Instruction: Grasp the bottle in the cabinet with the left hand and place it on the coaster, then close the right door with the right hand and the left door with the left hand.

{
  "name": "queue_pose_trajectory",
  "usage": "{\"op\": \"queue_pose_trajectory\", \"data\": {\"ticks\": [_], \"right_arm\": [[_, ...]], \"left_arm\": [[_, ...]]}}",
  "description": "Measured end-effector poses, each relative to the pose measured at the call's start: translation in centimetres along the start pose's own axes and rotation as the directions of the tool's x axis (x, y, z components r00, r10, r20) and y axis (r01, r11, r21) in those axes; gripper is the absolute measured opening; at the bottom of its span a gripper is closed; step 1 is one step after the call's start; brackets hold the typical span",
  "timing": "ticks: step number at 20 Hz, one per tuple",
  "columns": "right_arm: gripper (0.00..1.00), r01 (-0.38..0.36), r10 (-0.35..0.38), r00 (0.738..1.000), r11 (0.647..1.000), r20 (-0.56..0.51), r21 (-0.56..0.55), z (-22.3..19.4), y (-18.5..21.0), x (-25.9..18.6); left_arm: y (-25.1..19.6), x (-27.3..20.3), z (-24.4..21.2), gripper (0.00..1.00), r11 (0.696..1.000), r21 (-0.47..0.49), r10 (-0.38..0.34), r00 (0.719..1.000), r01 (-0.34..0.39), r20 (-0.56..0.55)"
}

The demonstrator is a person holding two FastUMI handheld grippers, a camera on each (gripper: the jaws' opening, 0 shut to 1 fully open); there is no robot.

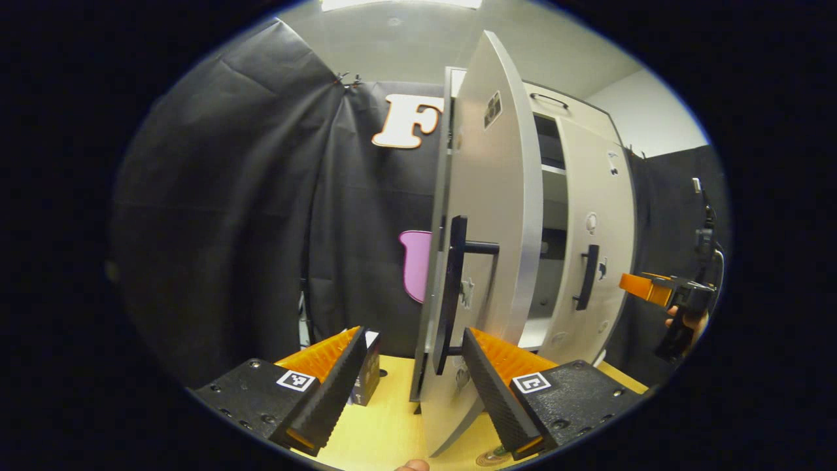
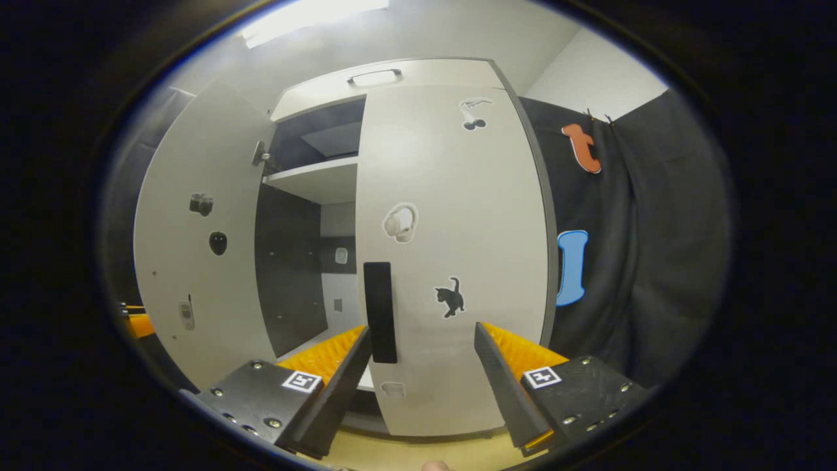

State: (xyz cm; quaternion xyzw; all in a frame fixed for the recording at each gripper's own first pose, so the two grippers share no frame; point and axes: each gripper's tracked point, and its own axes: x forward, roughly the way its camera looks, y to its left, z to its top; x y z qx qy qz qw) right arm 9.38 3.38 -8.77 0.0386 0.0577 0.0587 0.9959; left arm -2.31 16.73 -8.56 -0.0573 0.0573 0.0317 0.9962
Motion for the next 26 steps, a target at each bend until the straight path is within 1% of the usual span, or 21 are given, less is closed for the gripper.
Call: {"op": "queue_pose_trajectory", "data": {"ticks": [5,6,8,9,10,11,14,15,16,17,18,19,20,21,22,23,24,26], "right_arm": [[0.93,0.042,-0.042,0.999,0.999,-0.009,-0.010,0.1,-2.3,-0.8],[0.97,0.051,-0.051,0.999,0.999,-0.011,-0.009,0.1,-2.8,-0.9],[0.97,0.066,-0.066,0.998,0.998,-0.016,-0.005,0.2,-3.6,-1.0],[0.93,0.072,-0.073,0.997,0.997,-0.016,-0.004,0.2,-4.0,-1.2],[0.97,0.078,-0.078,0.997,0.997,-0.015,-0.005,0.3,-4.3,-1.3],[0.93,0.084,-0.084,0.996,0.996,-0.012,-0.009,0.4,-4.6,-1.3],[0.93,0.093,-0.093,0.996,0.996,-0.010,-0.016,0.8,-5.2,-1.3],[0.97,0.097,-0.097,0.995,0.995,-0.010,-0.020,0.8,-5.5,-1.4],[0.93,0.102,-0.102,0.995,0.994,-0.009,-0.024,0.7,-5.7,-1.5],[0.97,0.109,-0.109,0.994,0.994,-0.012,-0.028,0.7,-6.0,-1.5],[0.97,0.114,-0.114,0.993,0.993,-0.014,-0.030,0.5,-6.2,-1.6],[0.93,0.118,-0.118,0.993,0.993,-0.015,-0.028,0.6,-6.4,-1.7],[0.93,0.123,-0.123,0.992,0.992,-0.015,-0.027,0.5,-6.5,-1.8],[0.93,0.128,-0.128,0.992,0.991,-0.015,-0.029,0.5,-6.6,-1.8],[0.97,0.135,-0.135,0.991,0.990,-0.015,-0.031,0.5,-6.9,-1.9],[0.93,0.142,-0.142,0.990,0.989,-0.015,-0.033,0.5,-7.2,-2.1],[0.97,0.149,-0.149,0.989,0.988,-0.014,-0.033,0.5,-7.6,-2.3],[0.97,0.162,-0.163,0.987,0.986,-0.011,-0.034,0.6,-8.2,-2.5]], "left_arm": [[-4.6,1.4,-0.3,0.94,0.995,-0.018,-0.100,0.995,0.100,-0.003],[-5.6,1.7,-0.3,0.94,0.992,-0.022,-0.125,0.992,0.125,-0.003],[-6.9,2.2,-0.4,0.94,0.986,-0.028,-0.164,0.986,0.164,-0.005],[-7.5,2.5,-0.5,0.94,0.983,-0.033,-0.182,0.983,0.182,-0.005],[-8.1,2.7,-0.5,0.94,0.979,-0.038,-0.202,0.979,0.201,-0.003],[-8.8,2.9,-0.5,0.94,0.975,-0.040,-0.219,0.976,0.219,0.000],[-10.3,4.0,-0.9,0.94,0.969,-0.019,-0.247,0.969,0.246,-0.011],[-10.9,4.3,-0.8,0.94,0.965,-0.015,-0.264,0.965,0.263,-0.005],[-11.6,4.5,-0.6,0.89,0.960,-0.013,-0.280,0.960,0.279,0.000],[-11.9,4.8,-0.5,0.94,0.958,-0.007,-0.286,0.958,0.286,0.003],[-12.0,5.2,-0.5,0.94,0.959,0.003,-0.283,0.959,0.283,0.001],[-12.1,5.8,-0.7,0.94,0.959,0.006,-0.283,0.959,0.283,0.000],[-12.6,6.3,-0.8,0.99,0.955,-0.004,-0.295,0.955,0.295,-0.006],[-13.2,6.4,-0.9,1.00,0.952,-0.019,-0.305,0.952,0.305,-0.011],[-13.8,6.9,-1.1,1.00,0.950,-0.028,-0.310,0.951,0.310,-0.012],[-14.2,7.3,-1.0,0.99,0.950,-0.032,-0.313,0.950,0.312,-0.008],[-14.5,7.7,-1.0,0.99,0.950,-0.031,-0.312,0.950,0.312,-0.010],[-15.0,8.5,-1.1,0.99,0.950,-0.029,-0.310,0.951,0.310,-0.014]]}}
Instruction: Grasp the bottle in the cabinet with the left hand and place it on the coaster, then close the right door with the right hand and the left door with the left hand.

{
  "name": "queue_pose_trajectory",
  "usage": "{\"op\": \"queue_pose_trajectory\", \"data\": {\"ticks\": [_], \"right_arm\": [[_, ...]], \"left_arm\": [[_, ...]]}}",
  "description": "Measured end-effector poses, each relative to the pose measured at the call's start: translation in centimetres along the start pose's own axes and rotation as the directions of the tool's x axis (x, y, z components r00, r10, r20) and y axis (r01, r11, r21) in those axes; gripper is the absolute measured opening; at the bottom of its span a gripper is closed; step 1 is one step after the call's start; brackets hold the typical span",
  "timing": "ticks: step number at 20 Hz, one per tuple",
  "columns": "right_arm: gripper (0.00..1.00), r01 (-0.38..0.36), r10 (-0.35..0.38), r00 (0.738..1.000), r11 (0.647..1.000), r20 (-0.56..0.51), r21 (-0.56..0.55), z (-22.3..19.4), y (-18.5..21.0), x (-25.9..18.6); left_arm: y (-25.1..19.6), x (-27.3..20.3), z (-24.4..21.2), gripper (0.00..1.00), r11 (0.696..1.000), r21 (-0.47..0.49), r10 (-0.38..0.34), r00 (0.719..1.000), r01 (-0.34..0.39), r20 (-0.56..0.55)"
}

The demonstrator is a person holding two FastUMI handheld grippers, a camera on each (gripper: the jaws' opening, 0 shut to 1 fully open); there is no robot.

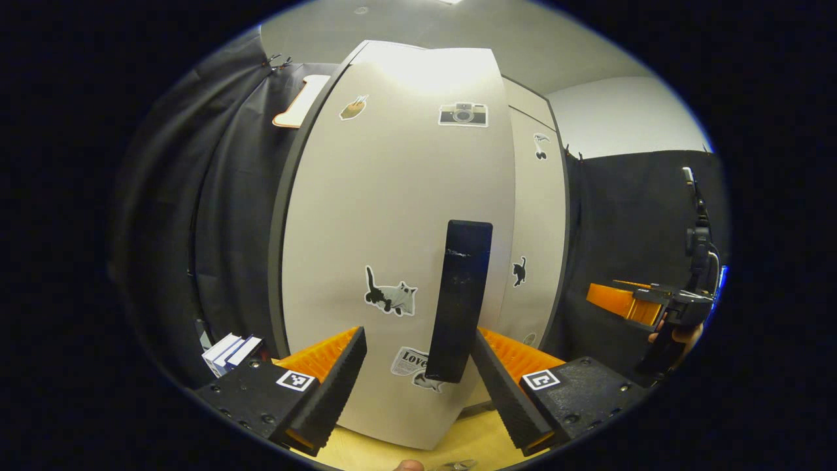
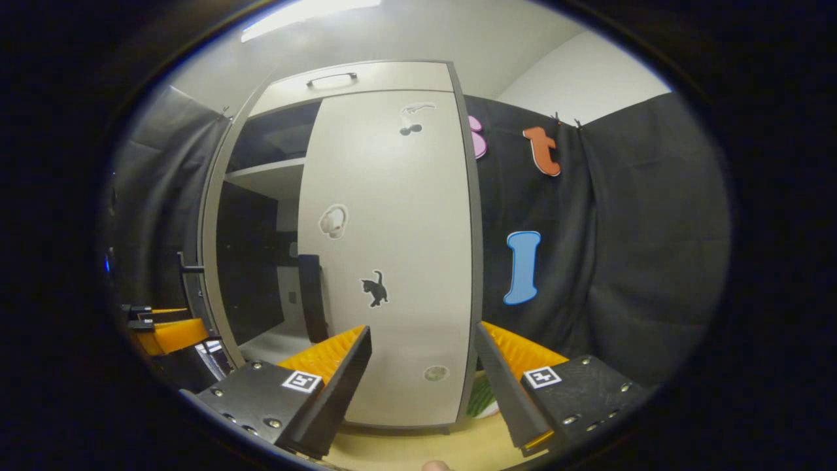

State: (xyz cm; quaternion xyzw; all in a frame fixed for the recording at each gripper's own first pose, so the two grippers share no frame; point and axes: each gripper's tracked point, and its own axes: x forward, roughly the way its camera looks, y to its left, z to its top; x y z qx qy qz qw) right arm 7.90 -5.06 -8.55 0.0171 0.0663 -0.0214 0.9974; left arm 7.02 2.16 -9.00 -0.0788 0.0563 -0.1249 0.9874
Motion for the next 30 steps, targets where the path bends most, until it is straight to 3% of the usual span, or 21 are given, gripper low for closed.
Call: {"op": "queue_pose_trajectory", "data": {"ticks": [4,8,9,12,15,19,20,21,22,30], "right_arm": [[0.93,0.027,-0.027,1.000,1.000,-0.006,-0.002,-0.1,-1.2,-0.2],[0.97,0.040,-0.040,0.999,0.999,-0.012,0.000,-0.4,-2.0,-0.4],[0.93,0.042,-0.042,0.999,0.999,-0.011,-0.001,-0.4,-2.2,-0.4],[0.97,0.050,-0.050,0.999,0.999,-0.013,-0.004,-0.6,-2.8,-0.5],[0.93,0.060,-0.059,0.998,0.998,-0.020,0.004,-0.8,-3.5,-0.4],[0.93,0.074,-0.074,0.997,0.997,-0.023,0.005,-1.1,-4.3,-0.1],[0.97,0.077,-0.077,0.997,0.997,-0.026,0.005,-1.1,-4.5,0.0],[0.93,0.081,-0.080,0.996,0.997,-0.027,0.005,-1.1,-4.7,0.1],[0.97,0.083,-0.083,0.996,0.997,-0.027,0.006,-1.2,-4.9,0.2],[0.97,0.096,-0.096,0.995,0.995,-0.038,0.006,-2.0,-5.9,1.2]], "left_arm": [[-0.5,1.2,0.0,0.99,1.000,0.018,0.008,1.000,-0.008,-0.010],[-0.9,2.4,-0.1,0.99,1.000,0.013,0.016,1.000,-0.016,-0.020],[-0.9,2.8,-0.3,0.99,1.000,0.008,0.015,1.000,-0.014,-0.022],[-0.9,4.0,-0.4,0.99,1.000,0.000,0.018,1.000,-0.018,-0.021],[-1.1,5.1,-0.5,1.00,1.000,0.012,0.025,0.999,-0.025,-0.030],[-1.2,6.4,-0.6,1.00,1.000,0.000,0.024,0.999,-0.024,-0.036],[-1.2,6.6,-0.7,1.00,1.000,-0.006,0.022,0.999,-0.022,-0.038],[-1.2,6.9,-0.7,1.00,1.000,-0.010,0.022,0.999,-0.022,-0.040],[-1.1,7.3,-0.7,1.00,1.000,-0.008,0.022,0.999,-0.023,-0.041],[-0.9,9.8,-1.2,1.00,0.998,0.052,0.046,0.997,-0.043,-0.057]]}}
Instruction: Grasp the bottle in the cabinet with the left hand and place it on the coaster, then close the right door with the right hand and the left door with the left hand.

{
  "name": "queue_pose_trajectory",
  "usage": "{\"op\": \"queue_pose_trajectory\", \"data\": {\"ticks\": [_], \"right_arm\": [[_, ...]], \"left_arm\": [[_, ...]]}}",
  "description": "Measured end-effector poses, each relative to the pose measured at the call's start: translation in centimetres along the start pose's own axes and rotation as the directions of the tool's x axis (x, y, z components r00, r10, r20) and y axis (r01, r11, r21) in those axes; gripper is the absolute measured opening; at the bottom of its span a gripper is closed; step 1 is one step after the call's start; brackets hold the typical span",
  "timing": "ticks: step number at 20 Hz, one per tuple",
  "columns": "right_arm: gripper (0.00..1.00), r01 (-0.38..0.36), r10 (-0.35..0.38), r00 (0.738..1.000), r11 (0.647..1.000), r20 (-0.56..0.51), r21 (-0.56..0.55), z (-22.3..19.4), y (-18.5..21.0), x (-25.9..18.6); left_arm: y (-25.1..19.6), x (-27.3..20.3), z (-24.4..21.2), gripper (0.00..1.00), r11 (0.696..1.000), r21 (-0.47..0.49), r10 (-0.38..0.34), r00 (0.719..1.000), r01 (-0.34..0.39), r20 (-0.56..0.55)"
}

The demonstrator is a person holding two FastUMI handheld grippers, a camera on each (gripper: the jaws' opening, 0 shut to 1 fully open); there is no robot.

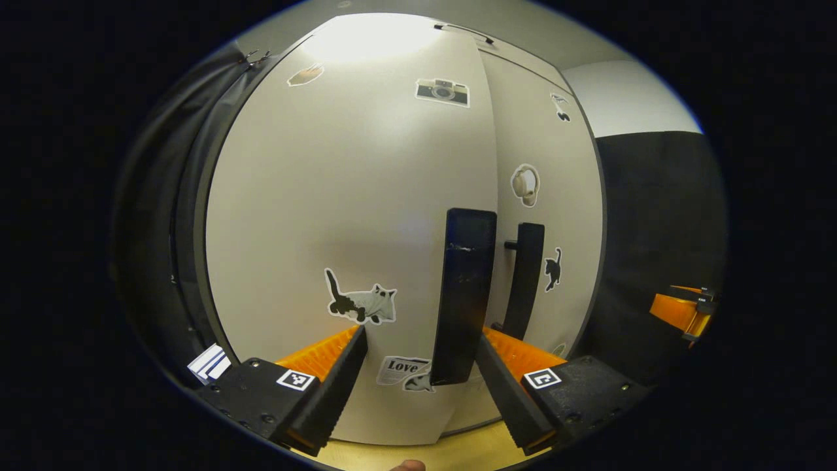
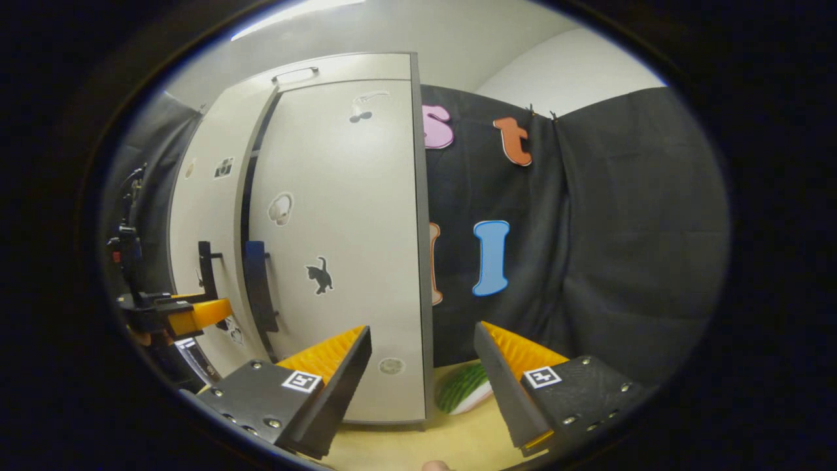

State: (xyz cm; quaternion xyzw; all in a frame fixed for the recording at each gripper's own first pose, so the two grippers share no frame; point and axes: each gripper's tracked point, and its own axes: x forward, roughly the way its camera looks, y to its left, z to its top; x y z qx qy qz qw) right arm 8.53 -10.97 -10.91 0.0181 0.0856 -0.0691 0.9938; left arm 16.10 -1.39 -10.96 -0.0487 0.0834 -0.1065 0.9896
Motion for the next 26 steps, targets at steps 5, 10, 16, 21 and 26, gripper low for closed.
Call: {"op": "queue_pose_trajectory", "data": {"ticks": [5,10,16,21,26], "right_arm": [[0.97,0.006,-0.006,1.000,1.000,-0.018,-0.001,-0.7,-0.3,0.7],[0.97,0.006,-0.006,1.000,1.000,-0.017,0.001,-0.8,-0.3,1.1],[0.97,-0.001,0.001,1.000,1.000,-0.023,-0.007,-1.1,0.0,1.1],[0.97,-0.019,0.019,0.999,1.000,-0.027,0.000,-1.1,0.6,0.6],[0.97,-0.048,0.048,0.999,0.999,-0.022,-0.011,-0.6,1.5,-1.1]], "left_arm": [[0.1,0.5,-0.2,1.00,0.999,0.031,0.017,1.000,-0.017,-0.002],[-0.1,0.3,-0.2,0.99,0.999,0.035,0.020,1.000,-0.020,-0.004],[0.0,0.5,-0.2,0.98,0.999,0.031,0.022,1.000,-0.022,0.003],[-0.1,0.6,-0.2,0.98,0.998,0.049,0.035,0.999,-0.035,-0.003],[-0.4,-1.0,0.8,0.98,0.999,0.016,0.033,0.999,-0.033,-0.017]]}}
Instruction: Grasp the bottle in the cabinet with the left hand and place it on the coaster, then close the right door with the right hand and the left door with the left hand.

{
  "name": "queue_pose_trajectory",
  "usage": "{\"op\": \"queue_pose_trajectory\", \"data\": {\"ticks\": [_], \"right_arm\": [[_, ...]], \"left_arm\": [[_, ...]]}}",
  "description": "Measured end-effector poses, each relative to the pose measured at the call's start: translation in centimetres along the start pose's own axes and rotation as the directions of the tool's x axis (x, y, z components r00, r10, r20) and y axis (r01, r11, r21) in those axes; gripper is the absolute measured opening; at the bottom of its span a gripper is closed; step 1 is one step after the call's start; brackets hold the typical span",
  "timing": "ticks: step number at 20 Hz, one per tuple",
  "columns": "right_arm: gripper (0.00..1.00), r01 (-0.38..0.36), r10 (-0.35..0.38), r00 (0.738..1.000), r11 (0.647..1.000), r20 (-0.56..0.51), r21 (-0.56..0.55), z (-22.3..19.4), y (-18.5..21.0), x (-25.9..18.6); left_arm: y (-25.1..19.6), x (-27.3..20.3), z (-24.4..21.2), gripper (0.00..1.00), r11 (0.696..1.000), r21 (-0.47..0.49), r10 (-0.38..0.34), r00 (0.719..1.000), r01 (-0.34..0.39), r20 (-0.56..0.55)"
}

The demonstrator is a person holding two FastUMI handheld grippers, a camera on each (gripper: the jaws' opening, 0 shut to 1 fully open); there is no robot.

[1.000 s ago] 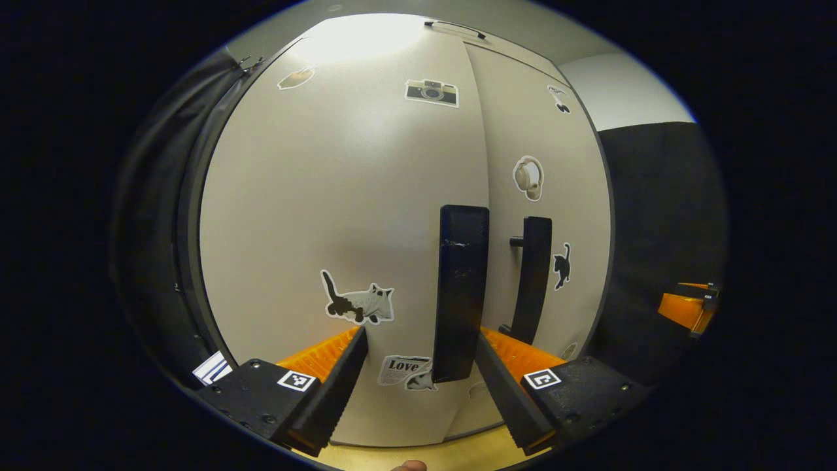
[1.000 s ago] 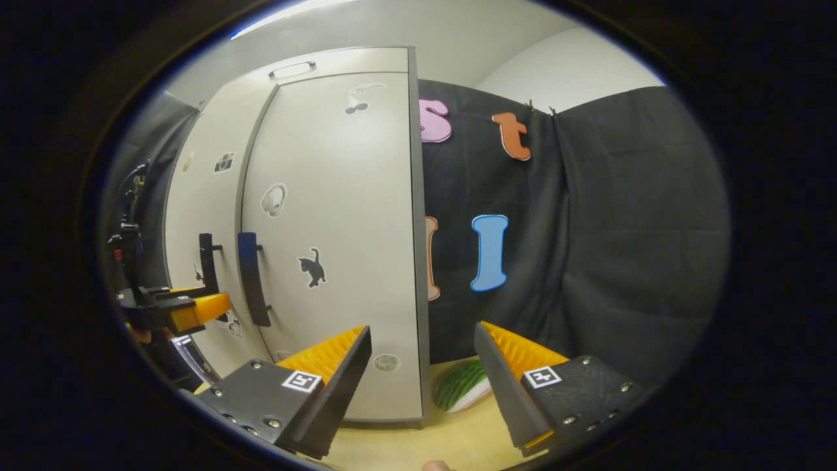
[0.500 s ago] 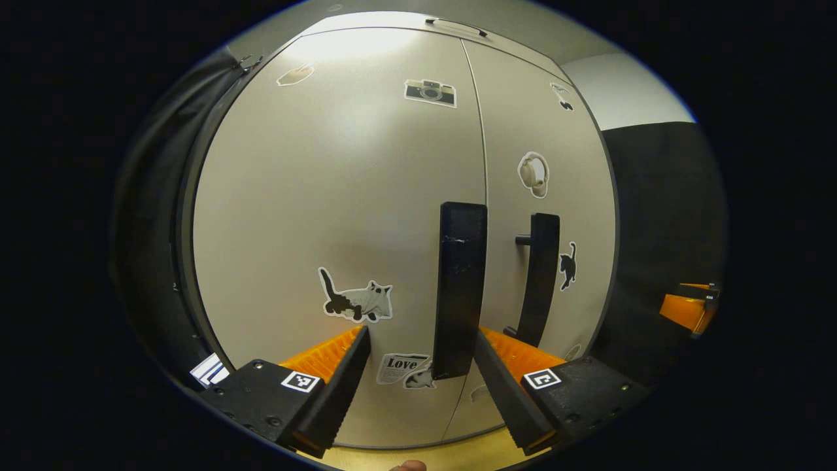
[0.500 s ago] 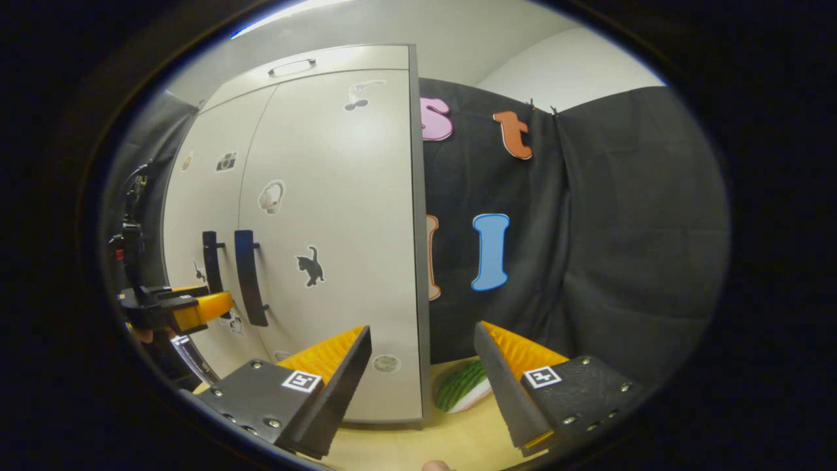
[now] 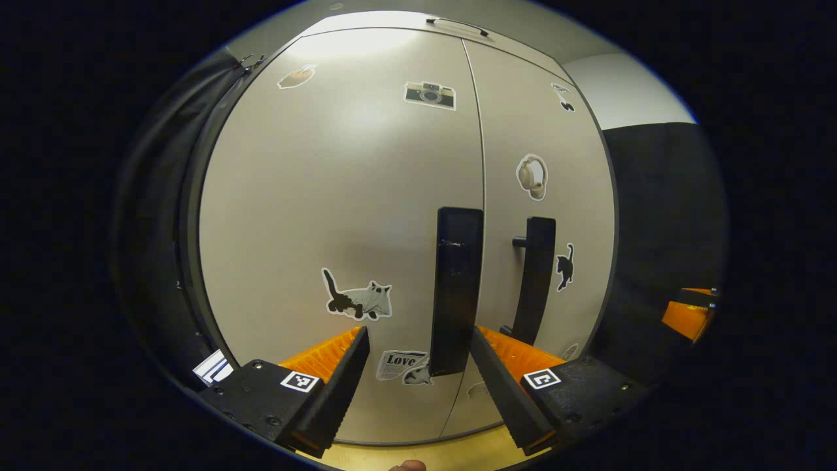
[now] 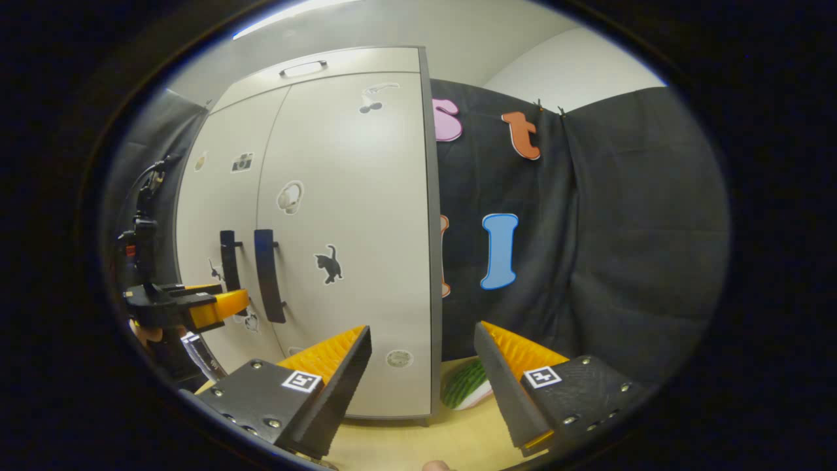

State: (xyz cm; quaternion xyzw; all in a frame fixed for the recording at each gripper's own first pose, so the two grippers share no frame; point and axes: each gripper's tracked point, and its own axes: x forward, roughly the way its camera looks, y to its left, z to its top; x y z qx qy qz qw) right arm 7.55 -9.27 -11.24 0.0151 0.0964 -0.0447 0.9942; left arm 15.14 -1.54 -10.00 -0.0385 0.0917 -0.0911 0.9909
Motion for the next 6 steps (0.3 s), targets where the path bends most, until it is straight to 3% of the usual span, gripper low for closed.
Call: {"op": "queue_pose_trajectory", "data": {"ticks": [2,3,6], "right_arm": [[0.93,-0.018,0.018,1.000,1.000,0.016,0.003,1.4,0.6,-1.0],[0.97,-0.024,0.024,0.999,1.000,0.025,0.005,2.4,0.9,-1.4],[0.96,-0.054,0.053,0.995,0.998,0.087,0.013,7.1,2.3,-3.0]], "left_arm": [[0.2,-2.7,2.4,0.98,0.999,0.023,0.029,0.999,-0.029,0.015],[0.0,-4.1,4.2,1.00,0.999,0.038,0.037,0.999,-0.038,0.036],[-0.3,-8.3,10.9,0.97,0.994,0.071,0.074,0.988,-0.084,0.134]]}}
